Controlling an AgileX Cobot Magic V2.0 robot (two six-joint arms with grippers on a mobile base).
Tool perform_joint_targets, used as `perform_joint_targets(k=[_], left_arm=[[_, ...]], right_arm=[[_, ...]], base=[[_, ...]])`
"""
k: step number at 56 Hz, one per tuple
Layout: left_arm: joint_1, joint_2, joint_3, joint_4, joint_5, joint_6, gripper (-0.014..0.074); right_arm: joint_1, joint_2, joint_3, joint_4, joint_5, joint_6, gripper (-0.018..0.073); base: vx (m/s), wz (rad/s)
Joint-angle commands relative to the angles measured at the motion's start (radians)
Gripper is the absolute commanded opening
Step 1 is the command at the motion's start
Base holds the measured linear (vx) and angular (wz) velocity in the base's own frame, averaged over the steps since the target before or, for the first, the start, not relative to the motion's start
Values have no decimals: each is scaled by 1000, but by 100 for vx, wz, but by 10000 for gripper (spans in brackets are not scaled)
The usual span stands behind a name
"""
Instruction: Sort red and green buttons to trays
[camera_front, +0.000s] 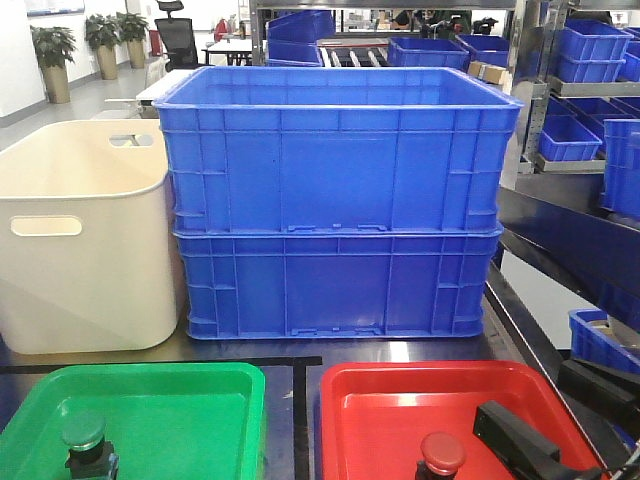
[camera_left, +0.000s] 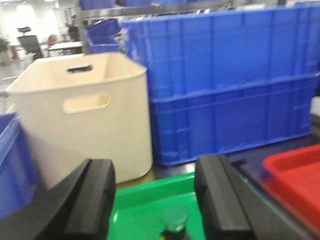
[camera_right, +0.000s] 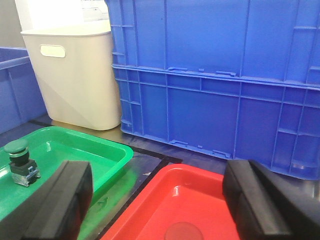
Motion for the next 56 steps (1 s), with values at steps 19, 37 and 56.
perform_joint_targets(k=[19, 37, 56], left_arm=[[167, -293, 546, -85, -365, -7, -8], [167, -390, 594, -131, -271, -10, -7], [167, -390, 594, -131, -273, -10, -7]], right_arm=[[-1, -8, -31, -5, -49, -8, 578], [-1, -8, -30, -5, -46, -8, 578], [-1, -8, -30, -5, -46, -8, 578]], base=[[0, 0], [0, 0], [0, 0]])
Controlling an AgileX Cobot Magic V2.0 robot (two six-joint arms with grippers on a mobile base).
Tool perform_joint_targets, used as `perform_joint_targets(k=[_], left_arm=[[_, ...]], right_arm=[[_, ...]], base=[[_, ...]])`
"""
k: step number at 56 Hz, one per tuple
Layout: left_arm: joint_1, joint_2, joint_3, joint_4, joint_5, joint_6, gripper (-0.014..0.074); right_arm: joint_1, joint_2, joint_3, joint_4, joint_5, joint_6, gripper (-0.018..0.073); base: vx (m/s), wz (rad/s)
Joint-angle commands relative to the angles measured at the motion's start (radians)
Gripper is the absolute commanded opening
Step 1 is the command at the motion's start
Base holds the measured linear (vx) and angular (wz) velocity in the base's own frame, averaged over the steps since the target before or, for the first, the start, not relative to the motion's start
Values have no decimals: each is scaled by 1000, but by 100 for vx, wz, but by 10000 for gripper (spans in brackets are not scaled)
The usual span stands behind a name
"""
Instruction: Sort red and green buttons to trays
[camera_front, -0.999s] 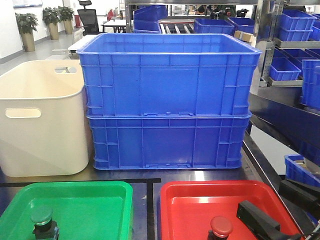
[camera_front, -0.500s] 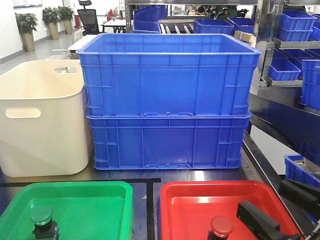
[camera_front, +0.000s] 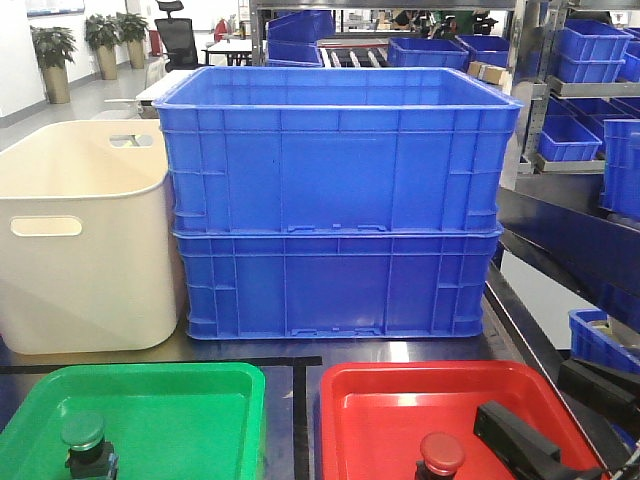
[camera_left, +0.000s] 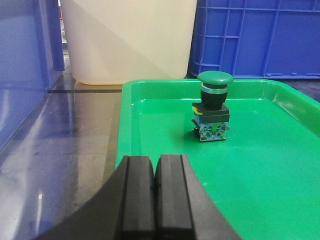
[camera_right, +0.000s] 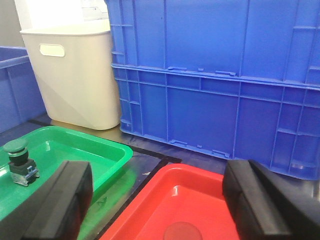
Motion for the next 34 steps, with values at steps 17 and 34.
perform_joint_targets(k=[17, 34], left_arm=[[2, -14, -26, -12, -82, -6, -7], [2, -14, -26, -12, -83, -6, -7]], right_arm=[[-3, -8, -29, -4, -22, -23, 570], [-4, -48, -29, 431, 24, -440, 403]], base=[[0, 0], [0, 0]])
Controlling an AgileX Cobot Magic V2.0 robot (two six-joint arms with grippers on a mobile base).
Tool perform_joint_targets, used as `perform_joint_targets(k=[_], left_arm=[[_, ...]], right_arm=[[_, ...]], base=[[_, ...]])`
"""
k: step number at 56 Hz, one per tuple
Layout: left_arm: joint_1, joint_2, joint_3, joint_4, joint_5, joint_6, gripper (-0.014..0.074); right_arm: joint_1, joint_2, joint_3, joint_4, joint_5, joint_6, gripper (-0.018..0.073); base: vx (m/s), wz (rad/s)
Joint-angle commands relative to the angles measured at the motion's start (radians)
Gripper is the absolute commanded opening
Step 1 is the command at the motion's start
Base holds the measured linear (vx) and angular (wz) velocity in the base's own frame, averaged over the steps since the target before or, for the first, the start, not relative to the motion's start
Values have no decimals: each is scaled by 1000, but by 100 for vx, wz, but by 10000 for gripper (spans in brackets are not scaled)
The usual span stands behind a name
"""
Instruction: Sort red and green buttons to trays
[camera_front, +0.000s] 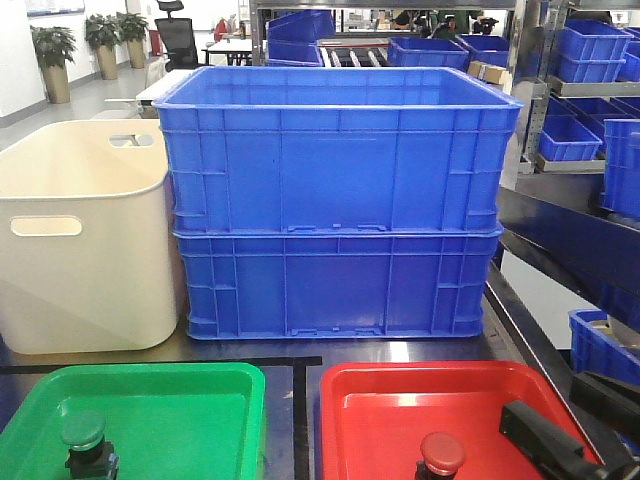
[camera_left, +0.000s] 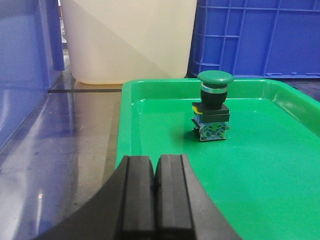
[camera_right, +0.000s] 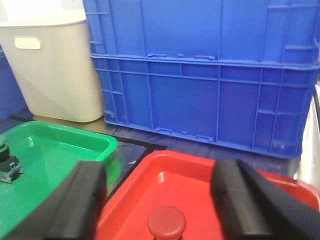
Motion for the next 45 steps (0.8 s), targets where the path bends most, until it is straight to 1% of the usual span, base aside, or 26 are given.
perform_joint_targets(k=[1, 4, 6, 8, 10, 12, 14, 17, 22, 27, 31, 36, 45], left_arm=[[2, -14, -26, -12, -84, -6, -7], [2, -14, -26, -12, -84, -6, -7], [2, -14, -26, -12, -84, -6, -7], [2, -14, -26, -12, -84, -6, -7], [2, -14, -26, -12, -84, -6, -7], [2, -14, -26, -12, -84, -6, -7], [2, -14, -26, -12, -84, -6, -7], [2, -14, -26, -12, -84, -6, -7], [2, -14, -26, -12, -84, -6, -7], [2, -14, -26, -12, -84, -6, -7], [2, -14, -26, -12, -84, -6, -7], [2, -14, -26, -12, -84, -6, -7], [2, -14, -26, -12, -84, -6, -7]], right_arm=[[-4, -31, -31, 196, -54, -214, 382], [-4, -53, -31, 335, -40, -359, 328], [-4, -72, -31, 431, -22, -461, 277], [-4, -91, -31, 494, -6, -540, 232], [-4, -111, -30, 531, 10, -613, 183], [-5, -132, -19, 541, 11, -683, 123], [-12, -163, 8, 539, -11, -716, 60], [-40, -217, 67, 518, -64, -717, -16], [-112, -316, 212, 518, -184, -664, -15], [-188, -429, 350, 518, -247, -617, -13], [-250, -520, 437, 518, -247, -604, -13], [-319, -607, 523, 519, -214, -604, -13], [-437, -699, 574, 519, -151, -603, -13]], base=[[0, 0], [0, 0], [0, 0], [0, 0], [0, 0], [0, 0], [0, 0], [0, 0], [0, 0], [0, 0], [0, 0], [0, 0], [0, 0]])
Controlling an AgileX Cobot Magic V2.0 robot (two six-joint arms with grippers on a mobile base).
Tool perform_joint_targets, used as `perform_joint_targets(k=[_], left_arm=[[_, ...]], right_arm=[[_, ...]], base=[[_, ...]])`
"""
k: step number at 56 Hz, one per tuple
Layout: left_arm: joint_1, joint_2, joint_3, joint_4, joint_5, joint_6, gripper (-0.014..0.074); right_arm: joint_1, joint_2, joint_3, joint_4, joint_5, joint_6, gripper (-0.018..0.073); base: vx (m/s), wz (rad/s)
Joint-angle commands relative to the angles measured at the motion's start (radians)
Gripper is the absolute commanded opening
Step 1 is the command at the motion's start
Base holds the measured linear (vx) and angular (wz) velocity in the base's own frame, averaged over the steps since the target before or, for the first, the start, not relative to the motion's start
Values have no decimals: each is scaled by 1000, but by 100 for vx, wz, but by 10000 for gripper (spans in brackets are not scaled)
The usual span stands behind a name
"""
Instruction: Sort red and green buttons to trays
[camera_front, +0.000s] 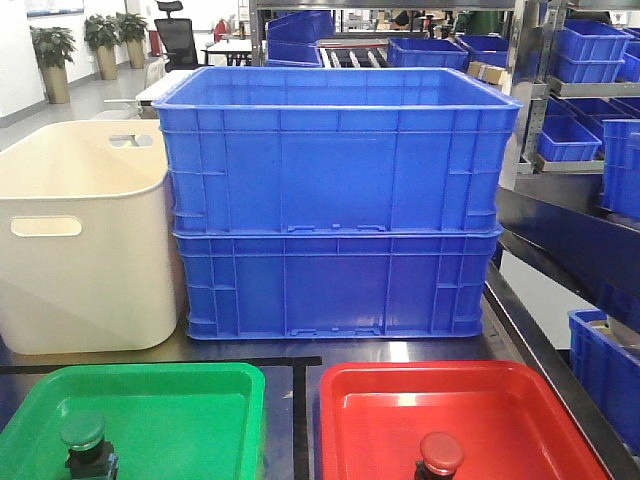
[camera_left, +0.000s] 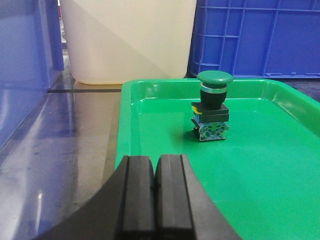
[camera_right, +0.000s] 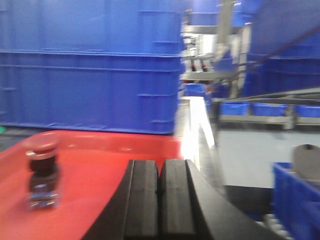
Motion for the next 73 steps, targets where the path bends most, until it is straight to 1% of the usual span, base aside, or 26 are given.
perform_joint_targets(k=[1, 5, 10, 27, 73], left_arm=[[2, -14, -26, -11, -85, -6, -7], [2, -14, -26, -11, -85, -6, -7], [2, -14, -26, -11, -85, -6, -7], [2, -14, -26, -11, -85, -6, -7], [2, -14, -26, -11, -85, -6, -7]], right_arm=[[-66, -25, 13, 1, -50, 3, -13], [-117, -52, 13, 2, -21, 3, -13], [-146, -56, 13, 2, 2, 3, -13], [-143, -57, 13, 2, 62, 3, -12], [-144, -56, 13, 2, 64, 3, -12]], base=[[0, 0], [0, 0], [0, 0], [0, 0], [0, 0]])
